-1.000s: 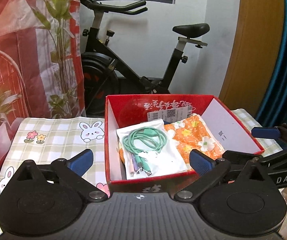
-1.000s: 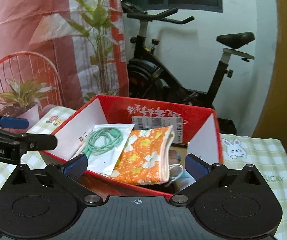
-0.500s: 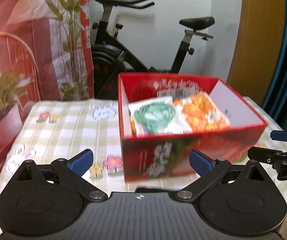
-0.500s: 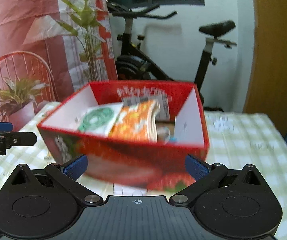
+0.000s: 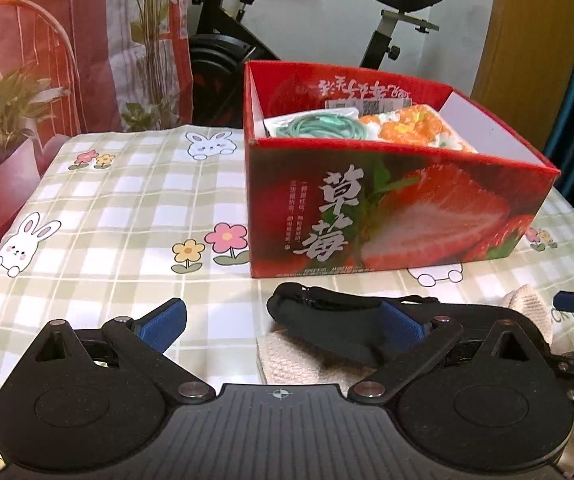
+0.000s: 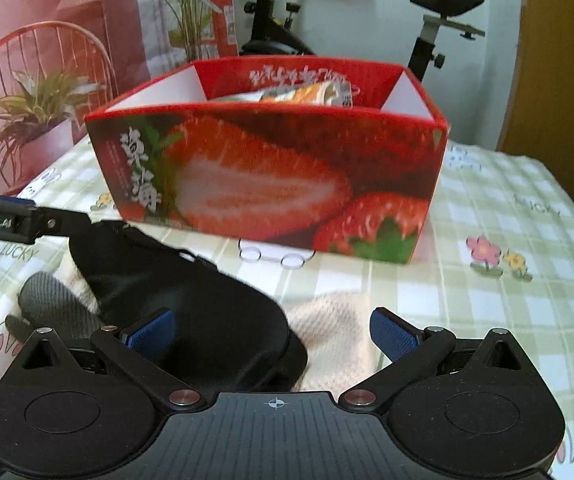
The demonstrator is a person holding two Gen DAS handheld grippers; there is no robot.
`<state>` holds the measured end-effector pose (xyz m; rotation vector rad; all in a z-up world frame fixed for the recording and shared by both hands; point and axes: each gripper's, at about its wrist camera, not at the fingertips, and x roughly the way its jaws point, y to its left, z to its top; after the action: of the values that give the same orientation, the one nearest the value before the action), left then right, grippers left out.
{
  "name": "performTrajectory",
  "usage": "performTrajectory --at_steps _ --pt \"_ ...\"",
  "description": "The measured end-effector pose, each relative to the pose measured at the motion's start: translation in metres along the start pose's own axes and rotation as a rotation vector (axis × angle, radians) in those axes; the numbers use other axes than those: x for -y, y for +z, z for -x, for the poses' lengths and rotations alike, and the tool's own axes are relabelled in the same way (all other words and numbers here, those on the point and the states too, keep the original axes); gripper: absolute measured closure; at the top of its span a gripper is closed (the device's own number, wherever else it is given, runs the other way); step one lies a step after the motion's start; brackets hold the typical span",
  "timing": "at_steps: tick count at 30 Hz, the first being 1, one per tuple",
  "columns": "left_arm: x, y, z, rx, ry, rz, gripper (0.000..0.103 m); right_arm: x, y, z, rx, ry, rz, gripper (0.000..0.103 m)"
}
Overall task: Organize soft objects
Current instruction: 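Move the right tool toward the black eye mask on the table, then close the right gripper on the black eye mask while the left gripper grasps its strap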
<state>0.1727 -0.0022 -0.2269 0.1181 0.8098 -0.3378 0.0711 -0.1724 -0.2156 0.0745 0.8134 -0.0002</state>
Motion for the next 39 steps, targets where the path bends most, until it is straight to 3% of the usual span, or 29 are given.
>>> performTrajectory --at_steps 6,11,14,18,22,25,32,39 --pt "-0.006 0.003 -0.016 -0.02 -0.031 0.052 0.0 0.005 -0.004 -0.004 -0.026 -0.01 -0.001 0.0" --pt "-0.023 0.006 -0.036 -0.052 -0.129 0.161 0.001 0.007 -0.01 -0.009 -0.048 -0.024 0.008 0.0" --pt "-0.026 0.008 -0.046 -0.064 -0.153 0.189 0.007 0.009 -0.012 -0.011 -0.055 -0.017 -0.006 0.0" --pt "-0.023 0.008 -0.051 -0.08 -0.192 0.192 0.03 0.012 -0.013 -0.013 -0.058 -0.012 -0.011 0.0" --pt "-0.017 0.006 -0.047 -0.082 -0.192 0.139 0.075 0.013 -0.014 -0.014 -0.06 -0.009 -0.019 0.0" --pt "-0.018 0.005 -0.035 -0.043 -0.18 0.109 0.088 0.015 -0.015 -0.014 -0.058 -0.008 -0.023 0.0" --pt "-0.02 0.001 0.007 0.041 -0.185 0.121 0.091 0.017 -0.013 -0.009 -0.038 -0.017 -0.037 0.0" --pt "-0.024 -0.034 0.03 0.056 -0.132 0.212 0.091 0.026 -0.016 0.006 0.011 -0.011 -0.098 0.001"
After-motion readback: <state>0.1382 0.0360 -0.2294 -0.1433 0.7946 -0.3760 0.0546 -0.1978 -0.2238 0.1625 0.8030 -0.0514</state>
